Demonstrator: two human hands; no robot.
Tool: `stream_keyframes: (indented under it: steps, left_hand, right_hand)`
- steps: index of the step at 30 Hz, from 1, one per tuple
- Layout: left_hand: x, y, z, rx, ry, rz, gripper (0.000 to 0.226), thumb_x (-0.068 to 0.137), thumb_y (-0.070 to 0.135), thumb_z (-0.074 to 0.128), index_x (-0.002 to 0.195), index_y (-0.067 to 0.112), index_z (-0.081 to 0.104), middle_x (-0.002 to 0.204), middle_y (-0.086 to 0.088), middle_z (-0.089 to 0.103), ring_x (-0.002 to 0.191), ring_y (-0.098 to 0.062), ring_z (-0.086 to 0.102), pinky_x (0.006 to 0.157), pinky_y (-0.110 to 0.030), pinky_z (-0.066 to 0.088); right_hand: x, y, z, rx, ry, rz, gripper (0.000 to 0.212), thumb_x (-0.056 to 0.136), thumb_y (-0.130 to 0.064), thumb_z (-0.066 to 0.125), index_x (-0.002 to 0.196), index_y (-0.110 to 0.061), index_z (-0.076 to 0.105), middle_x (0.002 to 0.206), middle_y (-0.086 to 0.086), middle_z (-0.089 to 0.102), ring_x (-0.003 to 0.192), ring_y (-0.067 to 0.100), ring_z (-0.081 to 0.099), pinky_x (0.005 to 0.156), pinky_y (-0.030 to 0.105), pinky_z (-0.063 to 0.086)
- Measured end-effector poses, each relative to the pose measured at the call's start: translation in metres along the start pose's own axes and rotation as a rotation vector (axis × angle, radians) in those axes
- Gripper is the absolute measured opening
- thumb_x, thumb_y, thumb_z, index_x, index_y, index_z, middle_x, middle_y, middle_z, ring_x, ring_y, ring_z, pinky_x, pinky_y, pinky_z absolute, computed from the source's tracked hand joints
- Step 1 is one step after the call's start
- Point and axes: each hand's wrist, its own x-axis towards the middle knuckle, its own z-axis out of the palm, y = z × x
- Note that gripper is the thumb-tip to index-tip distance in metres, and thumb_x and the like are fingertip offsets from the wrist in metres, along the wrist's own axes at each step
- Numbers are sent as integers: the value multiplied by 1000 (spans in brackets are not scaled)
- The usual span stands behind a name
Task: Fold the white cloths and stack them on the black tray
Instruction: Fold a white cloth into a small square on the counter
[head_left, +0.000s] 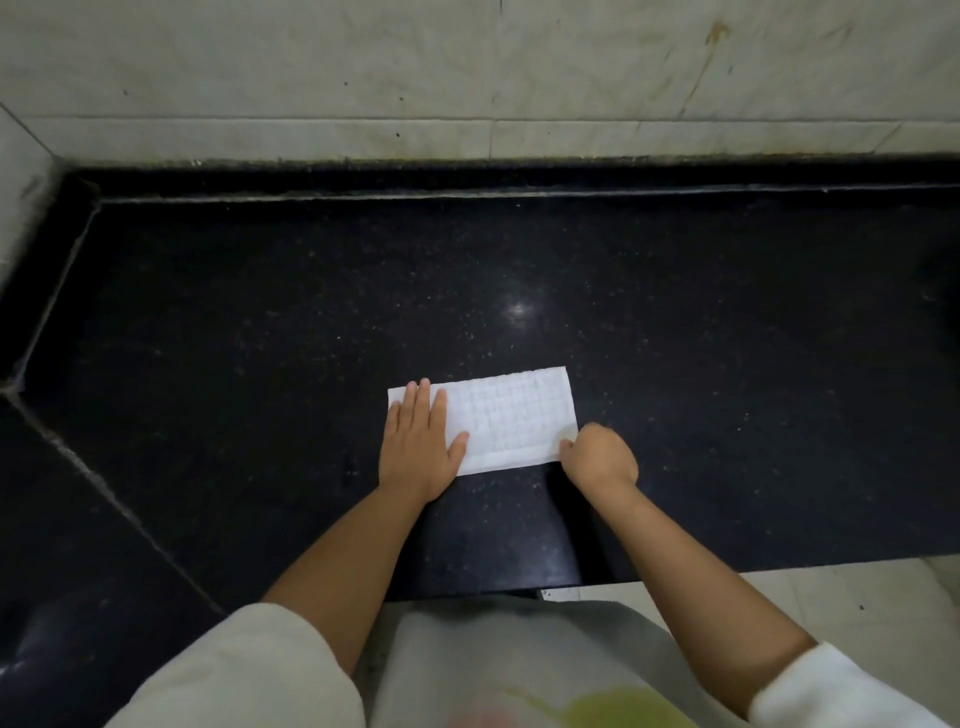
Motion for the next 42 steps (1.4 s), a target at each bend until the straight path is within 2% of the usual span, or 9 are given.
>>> stream_keyframes:
  steps: [5, 10, 13, 16, 19, 22, 35, 39, 42]
  left_hand:
    - [0, -1, 0, -36, 2, -2, 67, 98, 46, 23, 149, 11, -1, 158, -10, -9, 146, -23, -9, 119, -36, -5]
    - [-8, -10, -7, -224, 104, -75, 62, 100, 38, 28, 149, 9, 6, 159, -7, -1, 147, -22, -6, 119, -36, -1]
    - [-26, -35, -6, -260, 158, -152, 67, 95, 46, 15, 149, 7, 9, 159, -8, 4, 147, -22, -3, 119, -35, 0]
    - [-50, -64, 2, -308, 177, -232, 80, 84, 51, 2, 147, 5, 18, 158, -11, 10, 147, -24, 2, 119, -37, 2]
    - [-73, -84, 12, -334, 167, -302, 57, 99, 37, 25, 146, 5, 22, 157, -11, 12, 147, -24, 2, 119, -37, 3]
    - [-89, -96, 18, -344, 164, -311, 52, 100, 30, 33, 146, 7, 24, 157, -9, 12, 147, -23, 2, 119, -35, 1]
    - [-85, -99, 19, -403, 297, -188, 50, 96, 30, 33, 139, 4, 39, 153, -12, 26, 146, -26, 12, 118, -37, 6]
    - [-79, -93, 16, -362, 308, -62, 44, 89, 25, 41, 122, 1, 58, 135, -17, 52, 132, -33, 42, 108, -44, 34]
    - [-66, -77, 12, -354, 359, 163, 41, 80, 29, 43, 100, 5, 70, 109, -11, 69, 106, -30, 65, 88, -41, 52]
  right_hand:
    - [2, -4, -1, 211, 60, -10, 8, 88, -8, 49, 80, -7, 49, 82, 7, 54, 72, 21, 52, 45, 23, 35]
    - [-17, -27, -12, 550, 244, -210, 26, 80, -4, 55, 62, -14, 39, 61, -3, 44, 60, 16, 44, 50, 25, 34]
    - [-38, -64, -9, 594, 343, -392, 29, 80, -4, 58, 60, -14, 38, 62, -1, 45, 59, 16, 43, 55, 27, 33]
    - [-55, -98, 18, 468, 303, -595, 16, 80, -4, 59, 66, -4, 51, 66, 9, 53, 61, 23, 49, 60, 28, 35]
    - [-60, -110, 65, 125, 338, -812, 21, 58, -3, 77, 61, -7, 57, 60, 7, 60, 54, 26, 57, 51, 29, 44]
    - [-57, -107, 85, -61, 332, -866, 30, 44, -7, 84, 61, -14, 60, 58, 0, 60, 51, 21, 57, 47, 25, 45]
    - [-58, -95, 84, -78, 304, -1067, 32, 48, 2, 77, 76, -10, 68, 67, 0, 65, 60, 19, 63, 57, 26, 51]
    - [-48, -72, 67, -84, 388, -1120, 32, 66, -5, 47, 89, -7, 69, 82, 4, 70, 78, 21, 62, 80, 29, 45]
    - [-40, -50, 51, -211, 422, -1031, 37, 63, -9, 42, 86, -13, 70, 87, 1, 70, 87, 18, 56, 80, 32, 41]
